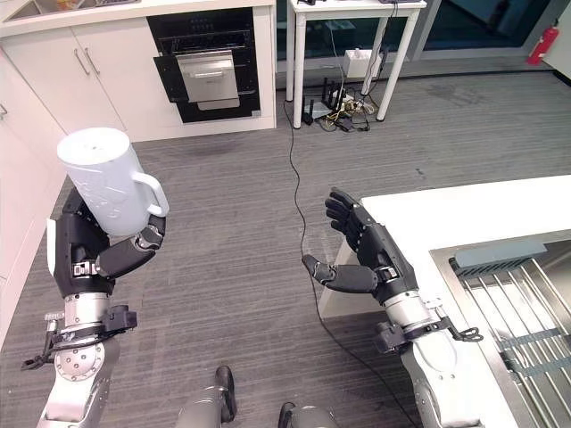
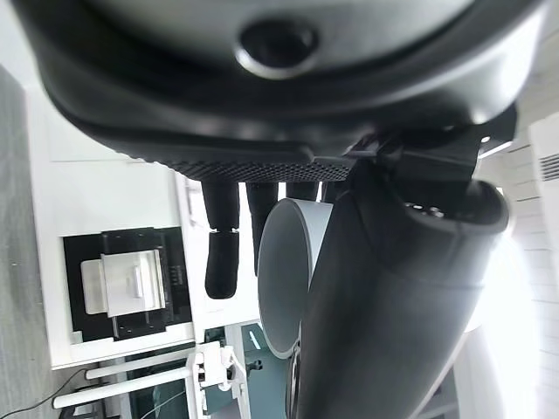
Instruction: Place the dishes in the dishwasher.
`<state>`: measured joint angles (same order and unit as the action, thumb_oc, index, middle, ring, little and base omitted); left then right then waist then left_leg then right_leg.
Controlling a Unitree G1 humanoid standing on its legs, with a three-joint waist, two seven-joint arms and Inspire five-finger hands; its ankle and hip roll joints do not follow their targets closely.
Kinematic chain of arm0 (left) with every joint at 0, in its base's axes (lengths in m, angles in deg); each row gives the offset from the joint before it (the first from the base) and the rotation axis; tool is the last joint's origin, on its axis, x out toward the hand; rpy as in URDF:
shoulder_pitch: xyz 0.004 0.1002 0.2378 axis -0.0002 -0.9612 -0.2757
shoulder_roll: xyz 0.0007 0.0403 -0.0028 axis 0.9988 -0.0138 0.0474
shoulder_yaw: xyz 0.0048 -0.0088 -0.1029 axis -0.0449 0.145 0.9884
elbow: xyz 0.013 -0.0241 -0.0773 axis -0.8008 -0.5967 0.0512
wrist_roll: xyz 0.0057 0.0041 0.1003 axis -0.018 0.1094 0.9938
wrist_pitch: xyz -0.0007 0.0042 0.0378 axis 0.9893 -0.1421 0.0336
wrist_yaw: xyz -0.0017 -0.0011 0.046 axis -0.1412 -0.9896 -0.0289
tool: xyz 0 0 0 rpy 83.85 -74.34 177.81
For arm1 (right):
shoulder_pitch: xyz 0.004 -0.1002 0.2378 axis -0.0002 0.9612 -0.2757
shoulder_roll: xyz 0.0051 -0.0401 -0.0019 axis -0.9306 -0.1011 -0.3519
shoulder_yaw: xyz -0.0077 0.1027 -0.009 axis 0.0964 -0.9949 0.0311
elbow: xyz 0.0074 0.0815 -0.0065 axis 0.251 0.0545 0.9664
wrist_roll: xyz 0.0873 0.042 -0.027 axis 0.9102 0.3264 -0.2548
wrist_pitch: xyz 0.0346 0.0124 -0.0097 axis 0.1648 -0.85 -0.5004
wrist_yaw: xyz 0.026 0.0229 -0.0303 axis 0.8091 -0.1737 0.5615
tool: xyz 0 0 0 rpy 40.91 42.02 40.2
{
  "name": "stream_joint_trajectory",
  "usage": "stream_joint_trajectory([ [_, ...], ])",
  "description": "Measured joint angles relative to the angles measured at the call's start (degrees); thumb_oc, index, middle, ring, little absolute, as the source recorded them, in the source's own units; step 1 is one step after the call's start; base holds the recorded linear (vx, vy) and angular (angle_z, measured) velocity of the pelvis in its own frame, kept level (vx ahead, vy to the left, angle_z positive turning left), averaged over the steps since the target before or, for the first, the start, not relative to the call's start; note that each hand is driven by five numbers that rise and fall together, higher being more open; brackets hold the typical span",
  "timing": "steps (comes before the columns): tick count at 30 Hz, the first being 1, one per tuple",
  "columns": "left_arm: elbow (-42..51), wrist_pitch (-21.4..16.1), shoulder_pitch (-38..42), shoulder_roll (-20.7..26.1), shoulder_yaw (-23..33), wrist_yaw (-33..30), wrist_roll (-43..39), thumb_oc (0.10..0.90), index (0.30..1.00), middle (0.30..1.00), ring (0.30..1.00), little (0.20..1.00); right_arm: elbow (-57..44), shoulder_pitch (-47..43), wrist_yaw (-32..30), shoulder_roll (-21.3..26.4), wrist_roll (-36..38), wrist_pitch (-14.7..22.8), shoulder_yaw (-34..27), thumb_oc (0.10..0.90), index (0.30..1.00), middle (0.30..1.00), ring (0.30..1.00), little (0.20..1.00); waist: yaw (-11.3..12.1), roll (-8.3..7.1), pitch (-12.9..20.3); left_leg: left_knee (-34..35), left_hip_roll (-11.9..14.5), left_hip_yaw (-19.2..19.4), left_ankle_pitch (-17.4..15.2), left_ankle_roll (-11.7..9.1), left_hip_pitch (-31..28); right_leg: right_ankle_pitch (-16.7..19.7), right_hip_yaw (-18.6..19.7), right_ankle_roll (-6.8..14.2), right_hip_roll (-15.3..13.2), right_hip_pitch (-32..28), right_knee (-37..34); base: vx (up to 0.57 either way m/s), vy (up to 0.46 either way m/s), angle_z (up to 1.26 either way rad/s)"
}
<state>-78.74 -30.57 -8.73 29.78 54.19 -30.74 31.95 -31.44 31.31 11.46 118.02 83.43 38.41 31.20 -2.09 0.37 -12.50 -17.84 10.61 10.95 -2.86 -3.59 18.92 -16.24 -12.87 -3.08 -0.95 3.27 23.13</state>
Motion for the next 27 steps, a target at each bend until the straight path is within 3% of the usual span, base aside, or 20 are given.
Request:
stream_joint_trajectory([
  [2, 0.24, -0.45, -0.22, 0.04, 1.05, 0.13, -0.11, 0.400, 0.300, 0.300, 0.300, 0.300, -0.23, 1.73, -0.71, -0.35, 0.04, 0.11, -4.70, 0.800, 0.900, 0.900, 0.900, 0.900, -0.40, -0.66, 0.20, -0.96, -1.39, 3.26, 2.76, 3.71, -1.74, -2.51, 1.84, 3.86, -3.16, -3.00, -0.21, 0.48, 0.402, -0.12],
  [4, 1.63, 0.26, 1.27, 0.16, 2.76, 0.46, -0.10, 0.400, 0.300, 0.300, 0.300, 0.300, -5.00, 1.56, -0.47, -1.53, 2.60, -0.11, -5.42, 0.800, 0.900, 0.900, 0.900, 0.900, 0.00, -2.37, 0.28, -6.19, -8.16, 5.88, -5.53, 7.99, -5.51, -1.87, 2.81, 7.92, -9.58, -10.42, -3.37, 0.68, 0.519, 0.10],
  [6, 2.12, -0.04, 4.50, 0.05, 2.61, 1.74, -0.07, 0.400, 0.300, 0.300, 0.300, 0.300, -7.26, -2.80, -1.07, -3.64, 3.44, 0.95, -3.51, 0.800, 0.900, 0.900, 0.900, 0.900, 1.31, -3.23, 0.68, -8.46, -10.62, 5.20, -10.68, 9.04, -8.12, -0.38, 1.21, 7.82, -11.75, -14.46, -1.73, 0.51, 0.387, 0.81],
  [7, 3.80, -0.19, 4.72, 1.15, 2.70, 4.04, -0.06, 0.400, 0.300, 0.300, 0.300, 0.300, -7.15, -5.20, -1.28, -6.44, 4.55, 3.20, -0.81, 0.800, 0.900, 0.900, 0.900, 0.900, 2.77, -3.77, 3.17, -3.79, -13.23, 0.96, -11.81, 11.69, -12.96, 5.61, 1.45, 12.31, -12.78, -10.14, 9.17, 0.45, 0.431, 1.28],
  [8, 2.69, -0.14, 4.73, 1.68, 4.19, 3.83, -0.16, 0.400, 0.300, 0.300, 0.300, 0.300, -5.44, -3.65, -1.06, -7.64, 4.54, 3.21, -0.92, 0.800, 0.900, 0.900, 0.900, 0.900, 3.30, -3.02, 2.87, -4.82, -11.96, 0.92, -11.63, 5.30, -14.94, 6.55, 2.92, 8.96, -8.36, -5.14, 13.14, 0.44, 0.350, 1.16],
  [9, 2.56, -0.13, 2.33, 3.08, 5.31, 4.77, -0.09, 0.400, 0.300, 0.300, 0.300, 0.300, -3.05, -1.81, -1.59, -11.73, 4.53, 3.04, -1.96, 0.800, 0.900, 0.900, 0.900, 0.900, 3.71, -4.64, 2.84, -17.85, -12.46, 1.41, -14.69, 8.90, -5.86, 17.47, 9.37, 11.43, -9.20, 3.03, 24.68, 0.54, 0.235, 0.39],
  [10, 3.10, -0.30, 1.78, 1.98, 5.48, 4.84, -0.09, 0.400, 0.300, 0.300, 0.300, 0.300, -4.23, -0.78, -1.47, -11.79, 4.57, 3.57, -3.21, 0.800, 0.900, 0.900, 0.900, 0.900, 3.42, -2.70, 2.45, -10.90, -13.20, -0.54, -15.36, 14.08, -8.15, 18.66, 10.98, 15.29, -9.82, 9.43, 36.61, 0.44, -0.069, 0.15],
  [11, 1.80, 0.39, 1.78, 0.58, 5.51, 3.96, -0.24, 0.400, 0.300, 0.300, 0.300, 0.300, -1.92, -0.05, -1.37, -12.76, 4.79, 1.76, -1.44, 0.800, 0.900, 0.900, 0.900, 0.900, 1.78, -1.93, 1.97, -6.66, -15.62, -1.02, -16.00, 13.38, -12.64, 9.18, 10.71, 10.58, -6.75, 18.25, 37.86, 0.38, -0.177, 0.15],
  [12, 1.07, 0.64, 2.20, 0.52, 4.60, 4.03, -0.11, 0.400, 0.300, 0.300, 0.300, 0.300, -0.40, -0.05, -1.20, -11.04, 5.10, 0.96, -0.32, 0.800, 0.900, 0.900, 0.900, 0.900, 1.07, -0.91, 1.70, -2.31, -15.57, -1.35, -14.67, 11.95, -15.32, 6.05, 9.11, 7.25, -3.07, 19.74, 29.16, 0.26, -0.168, 0.38],
  [13, -0.28, 0.67, 3.80, 0.60, 2.46, 4.59, 0.29, 0.400, 0.300, 0.300, 0.300, 0.300, 1.47, 0.67, -0.06, -7.50, 5.69, 0.53, 0.28, 0.800, 0.900, 0.900, 0.900, 0.900, 0.08, 0.02, 0.97, 2.66, -16.07, -2.24, -11.54, 6.32, -18.76, 4.93, 4.29, 4.11, 0.97, 20.66, 9.22, 0.24, -0.189, 0.81],
  [14, -1.27, 0.74, 5.69, 0.60, 0.99, 5.22, 1.16, 0.400, 0.300, 0.300, 0.300, 0.300, 2.27, 1.41, 0.27, -5.73, 6.72, 0.31, -0.21, 0.800, 0.900, 0.900, 0.900, 0.900, -1.37, -1.38, 0.19, 0.78, -18.59, -1.90, -9.33, 2.08, -19.12, 7.02, -0.50, -0.45, 2.00, 21.81, -2.25, 0.26, -0.217, 0.88],
  [15, -1.17, 0.81, 4.46, 0.53, 0.33, 5.15, 1.93, 0.400, 0.300, 0.300, 0.300, 0.300, 2.45, 1.53, 0.21, -4.77, 6.94, -0.33, -0.50, 0.800, 0.900, 0.900, 0.900, 0.900, -1.43, -2.94, -0.09, -5.43, -21.44, -0.27, -8.82, 0.54, -18.86, 13.39, -1.98, -10.71, 2.66, 22.33, -5.70, 0.32, -0.268, 1.21],
  [16, 0.16, 0.73, 2.31, 3.66, -0.53, 5.28, 3.24, 0.400, 0.300, 0.300, 0.300, 0.300, 2.41, 1.93, 0.28, -5.89, 9.23, -0.20, -2.14, 0.800, 0.900, 0.900, 0.900, 0.900, -2.80, -8.81, -0.10, -20.73, -22.72, 0.61, -16.88, 3.59, -16.41, 20.01, 3.12, -12.50, -0.66, 18.33, -11.28, 0.32, -0.302, 1.03],
  [17, 0.66, 0.37, 1.79, 4.25, -0.69, 5.05, 4.69, 0.400, 0.300, 0.300, 0.300, 0.300, 4.06, -0.46, -0.10, -6.97, 10.60, 0.05, -3.96, 0.800, 0.900, 0.900, 0.900, 0.900, -2.47, -6.86, -0.94, -24.98, -15.49, -1.16, -22.56, 3.86, -14.66, 26.10, 4.01, -6.79, 0.73, 18.82, -7.53, 0.28, -0.280, 0.66],
  [18, 1.52, 0.49, 0.90, 4.57, 0.54, 2.67, 5.02, 0.400, 0.300, 0.300, 0.300, 0.300, 6.75, -6.65, -0.79, -9.20, 11.31, -0.10, -3.26, 0.800, 0.900, 0.900, 0.900, 0.900, -0.23, -5.80, -0.80, -27.25, -7.08, -5.91, -26.90, 0.32, -7.78, 24.52, 5.61, -6.19, 2.45, 21.04, -5.43, 0.34, -0.364, 0.09],
  [19, 1.25, 1.39, 1.48, 4.55, 0.55, 1.73, 5.01, 0.400, 0.300, 0.300, 0.300, 0.300, 6.60, -8.23, -0.42, -9.60, 11.30, -0.22, -2.32, 0.800, 0.900, 0.900, 0.900, 0.900, -0.18, -6.22, -0.99, -22.34, -5.33, -7.23, -26.47, 0.20, -7.46, 23.89, 6.14, -4.71, 1.70, 21.48, -4.32, 0.29, -0.313, -0.45],
  [21, 0.55, 3.82, 1.17, 3.64, -0.09, 0.97, 5.04, 0.400, 0.300, 0.300, 0.300, 0.300, 4.34, -8.27, 0.60, -9.07, 11.30, -0.51, 0.59, 0.800, 0.900, 0.900, 0.900, 0.900, -0.94, -5.26, -0.82, -9.49, -6.07, -2.97, -20.22, 0.74, -17.19, 17.38, 3.41, -0.46, -2.11, 19.98, 2.25, 0.26, -0.300, -0.38],
  [23, 2.04, 2.86, 1.45, 3.78, 0.07, -0.27, 5.39, 0.400, 0.300, 0.300, 0.300, 0.300, 0.33, -7.10, 1.72, -6.73, 11.31, -0.14, 1.64, 0.800, 0.900, 0.900, 0.900, 0.900, -1.27, -2.86, 1.11, -1.50, -7.18, 0.51, -18.30, 0.65, -23.81, 15.10, 0.65, -0.25, -2.81, 17.89, 2.38, 0.25, -0.348, -0.58],
  [25, 2.11, 2.83, 4.41, 4.41, 0.66, -1.31, 5.50, 0.400, 0.300, 0.300, 0.300, 0.300, -0.71, -7.54, 1.73, -5.36, 11.30, -0.13, 1.70, 0.800, 0.900, 0.900, 0.900, 0.900, -2.12, -1.70, 1.75, 1.39, -7.72, 1.84, -16.40, -2.71, -27.78, 13.44, 0.65, -2.41, -2.55, 15.15, 2.16, 0.26, -0.432, -0.72],
  [27, 1.80, 2.90, 2.07, 0.99, 0.39, -1.07, 5.75, 0.400, 0.300, 0.300, 0.300, 0.300, -0.90, -4.48, 1.88, -2.40, 11.31, -0.61, 1.45, 0.800, 0.900, 0.900, 0.900, 0.900, -3.57, -1.66, 2.19, -4.52, -11.94, 1.25, -5.34, -6.75, -29.03, 9.97, 2.01, -6.01, -5.34, 18.80, 17.20, 0.20, -0.418, -0.79],
])
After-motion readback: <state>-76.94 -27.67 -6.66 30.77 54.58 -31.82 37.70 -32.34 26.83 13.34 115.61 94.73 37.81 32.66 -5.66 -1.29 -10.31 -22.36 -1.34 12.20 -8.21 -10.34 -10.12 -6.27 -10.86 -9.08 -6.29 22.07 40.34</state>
